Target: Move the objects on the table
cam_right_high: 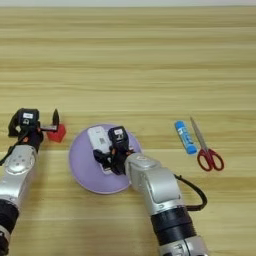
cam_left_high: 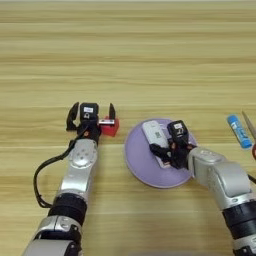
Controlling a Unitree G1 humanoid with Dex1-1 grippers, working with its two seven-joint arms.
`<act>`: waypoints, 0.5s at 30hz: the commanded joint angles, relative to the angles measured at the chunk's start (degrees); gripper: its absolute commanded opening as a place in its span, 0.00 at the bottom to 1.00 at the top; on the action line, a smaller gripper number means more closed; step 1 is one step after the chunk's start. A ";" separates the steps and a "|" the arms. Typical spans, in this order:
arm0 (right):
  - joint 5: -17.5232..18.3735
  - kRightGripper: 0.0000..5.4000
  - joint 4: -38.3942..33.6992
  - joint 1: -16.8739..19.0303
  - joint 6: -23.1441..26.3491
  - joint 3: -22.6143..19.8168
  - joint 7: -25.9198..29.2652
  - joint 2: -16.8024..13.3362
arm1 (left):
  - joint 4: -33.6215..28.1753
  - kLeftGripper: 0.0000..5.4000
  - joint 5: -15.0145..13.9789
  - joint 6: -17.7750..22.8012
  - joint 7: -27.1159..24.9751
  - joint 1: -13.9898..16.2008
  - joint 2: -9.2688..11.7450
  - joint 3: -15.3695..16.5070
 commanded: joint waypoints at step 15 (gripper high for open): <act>0.88 0.80 1.17 -0.77 1.74 -0.72 -0.80 0.88 | -1.22 1.00 -0.30 0.55 -0.01 0.24 -0.27 -0.28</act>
